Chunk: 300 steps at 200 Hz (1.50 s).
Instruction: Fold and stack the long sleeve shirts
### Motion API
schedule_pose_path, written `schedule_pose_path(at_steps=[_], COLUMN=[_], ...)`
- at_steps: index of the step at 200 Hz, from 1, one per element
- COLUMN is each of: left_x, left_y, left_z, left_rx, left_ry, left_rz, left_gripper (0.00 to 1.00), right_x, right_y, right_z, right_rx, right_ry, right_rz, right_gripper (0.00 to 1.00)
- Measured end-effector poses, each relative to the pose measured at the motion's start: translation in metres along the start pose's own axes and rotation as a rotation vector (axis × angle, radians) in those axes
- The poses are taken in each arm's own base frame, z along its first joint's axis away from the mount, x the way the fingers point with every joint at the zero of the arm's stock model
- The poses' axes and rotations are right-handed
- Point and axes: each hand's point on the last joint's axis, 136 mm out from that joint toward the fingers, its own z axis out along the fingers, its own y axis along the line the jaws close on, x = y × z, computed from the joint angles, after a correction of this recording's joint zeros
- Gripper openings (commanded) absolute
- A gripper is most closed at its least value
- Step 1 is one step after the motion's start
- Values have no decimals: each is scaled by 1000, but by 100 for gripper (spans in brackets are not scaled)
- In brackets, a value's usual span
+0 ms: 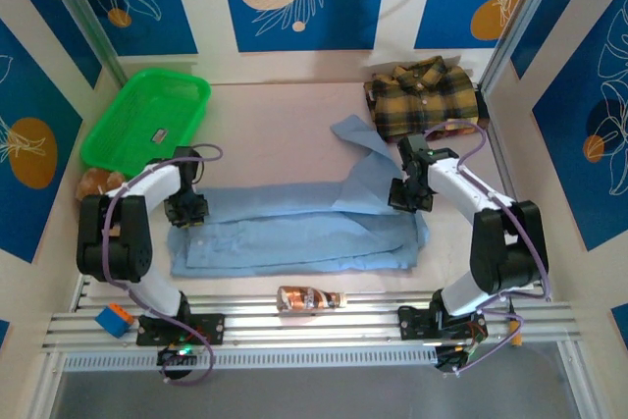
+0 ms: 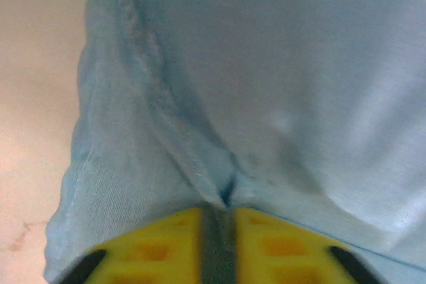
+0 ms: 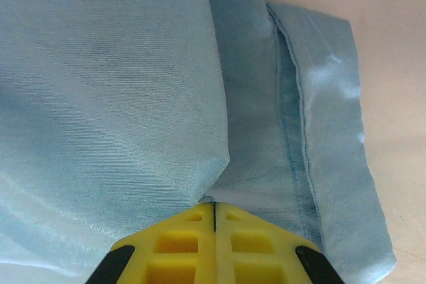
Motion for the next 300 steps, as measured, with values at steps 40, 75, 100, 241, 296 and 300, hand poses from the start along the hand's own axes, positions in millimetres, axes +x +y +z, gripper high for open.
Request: schedule_pose_path(at_steps=[40,75,100,241,296,300], left_x=[0,-40,-56,-7,11,12], left_y=[2,-30,-80,-261,-249,-249], left_z=[-16,-99,-157,-77,-40,-37], left_rx=[-3,155,351,608,548,545], left_ry=[-18,-231,-372,-87,-6,-2], left_rz=[-50,-90,-38,231,212,211], left_gripper=[80,90,91,88,88,87], right_x=[2,-35,-88,-230,-236,-236], right_y=[-4,16,49,128,153,155], right_z=[1,-49,-114,17,38,40], right_rx=[30,-35,-135,-32,-30,-29], right_ry=[22,-117,-293,-167,-196,-197], right_rz=[15,-14,-81,-365,-404,-408], right_gripper=[68,82,82,79,79,79])
